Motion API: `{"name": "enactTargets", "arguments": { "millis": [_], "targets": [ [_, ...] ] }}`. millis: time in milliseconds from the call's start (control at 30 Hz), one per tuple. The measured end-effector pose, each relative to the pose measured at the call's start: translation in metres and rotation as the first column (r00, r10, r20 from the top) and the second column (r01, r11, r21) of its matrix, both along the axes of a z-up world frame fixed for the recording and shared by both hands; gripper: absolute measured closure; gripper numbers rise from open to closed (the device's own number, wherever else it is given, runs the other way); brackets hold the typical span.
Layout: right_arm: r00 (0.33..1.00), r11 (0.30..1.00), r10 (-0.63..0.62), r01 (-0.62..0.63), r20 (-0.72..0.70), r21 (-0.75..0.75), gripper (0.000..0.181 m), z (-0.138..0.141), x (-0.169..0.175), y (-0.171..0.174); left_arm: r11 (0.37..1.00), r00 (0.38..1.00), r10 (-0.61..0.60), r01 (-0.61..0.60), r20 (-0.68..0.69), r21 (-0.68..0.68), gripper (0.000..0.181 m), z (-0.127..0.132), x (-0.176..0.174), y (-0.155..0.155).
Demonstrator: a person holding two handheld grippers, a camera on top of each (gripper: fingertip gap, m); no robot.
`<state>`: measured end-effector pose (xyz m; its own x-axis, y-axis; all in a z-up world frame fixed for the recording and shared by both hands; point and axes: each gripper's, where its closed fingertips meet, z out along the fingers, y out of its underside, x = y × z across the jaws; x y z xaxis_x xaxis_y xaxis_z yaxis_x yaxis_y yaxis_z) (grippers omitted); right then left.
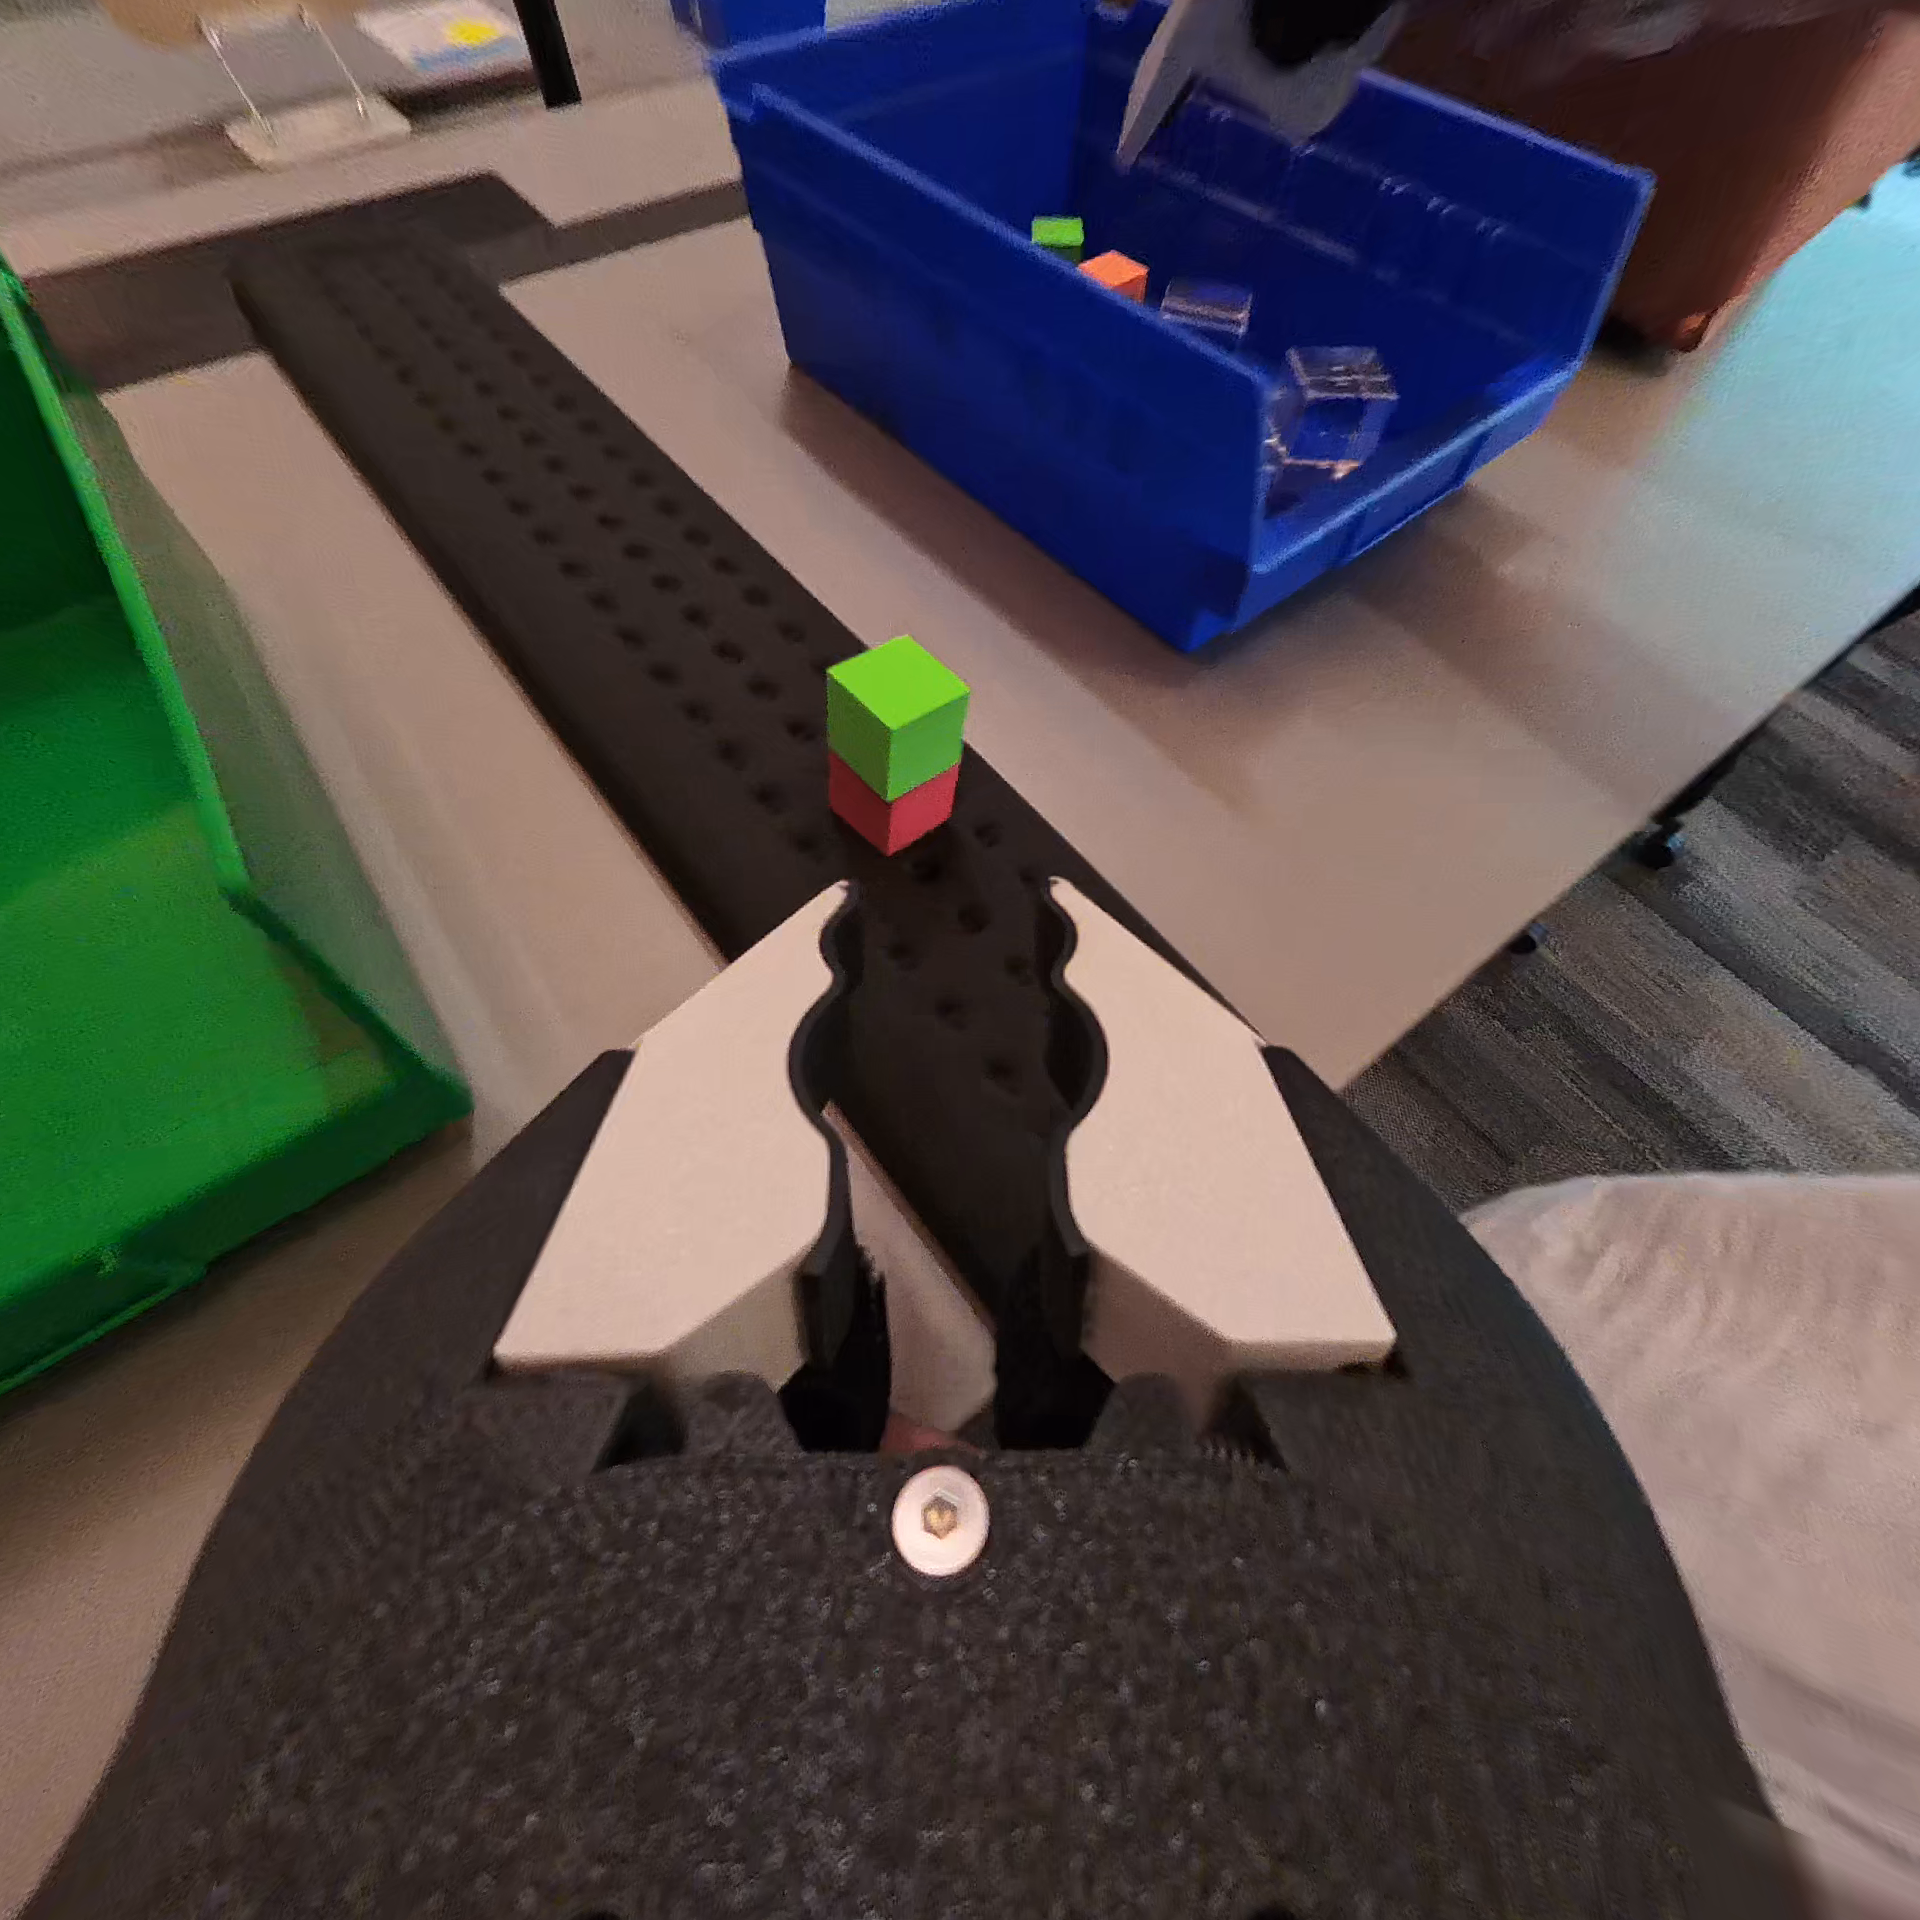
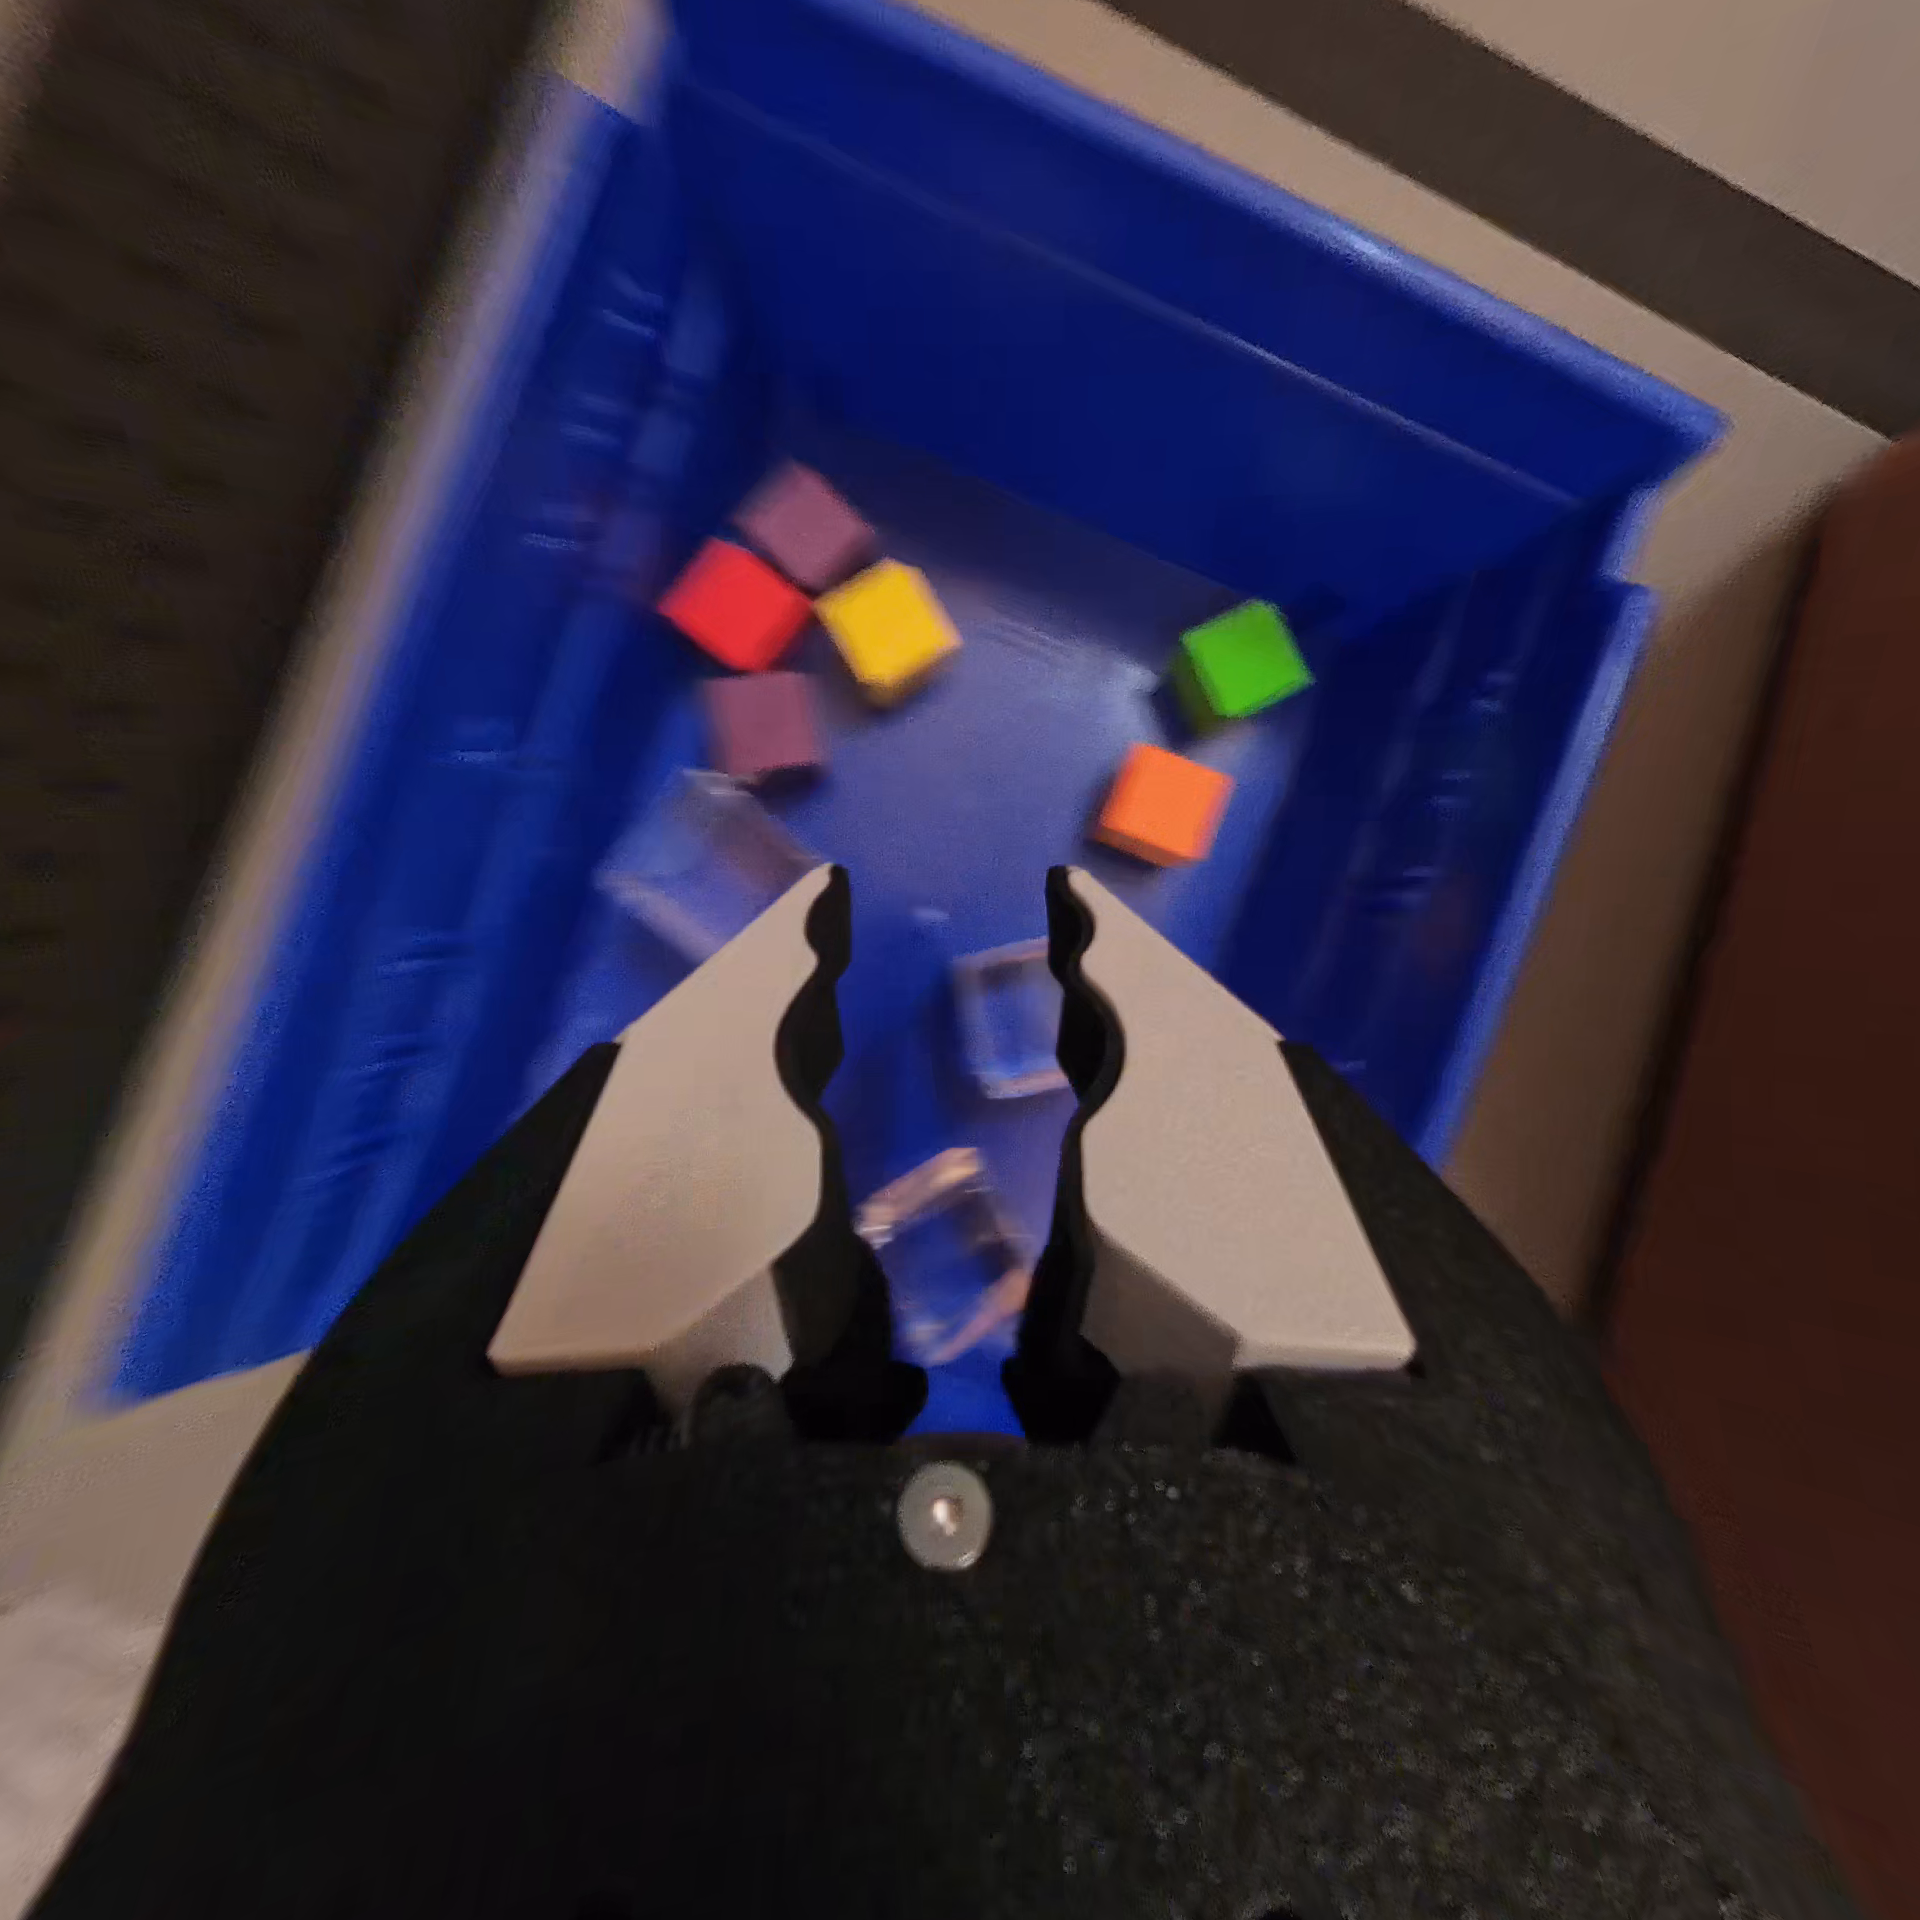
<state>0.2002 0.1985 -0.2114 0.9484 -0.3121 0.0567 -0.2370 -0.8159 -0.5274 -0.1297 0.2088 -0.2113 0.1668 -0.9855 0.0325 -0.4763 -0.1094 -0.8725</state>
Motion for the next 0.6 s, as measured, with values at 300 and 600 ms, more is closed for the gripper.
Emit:
{"name": "enactTargets", "arguments": {
  "millis": [300, 600],
  "targets": [
    [0.922, 0.789, 0.315, -0.123, -0.225, 0.602, 0.144, 0.061, -0.196, -0.021, 0.998, 1.0, 0.009, -0.008, -0.007, 0.069, 0.143, -0.013, 0.07, 0.027],
    [0.813, 0.731, 0.402, -0.007, -0.422, 0.682, 0.133, 0.027, -0.247, -0.031, 0.994, 1.0, -0.021, 0.018, 0.023, 0.105, 0.15, -0.013, 0.071, 0.021]
  ]
}}
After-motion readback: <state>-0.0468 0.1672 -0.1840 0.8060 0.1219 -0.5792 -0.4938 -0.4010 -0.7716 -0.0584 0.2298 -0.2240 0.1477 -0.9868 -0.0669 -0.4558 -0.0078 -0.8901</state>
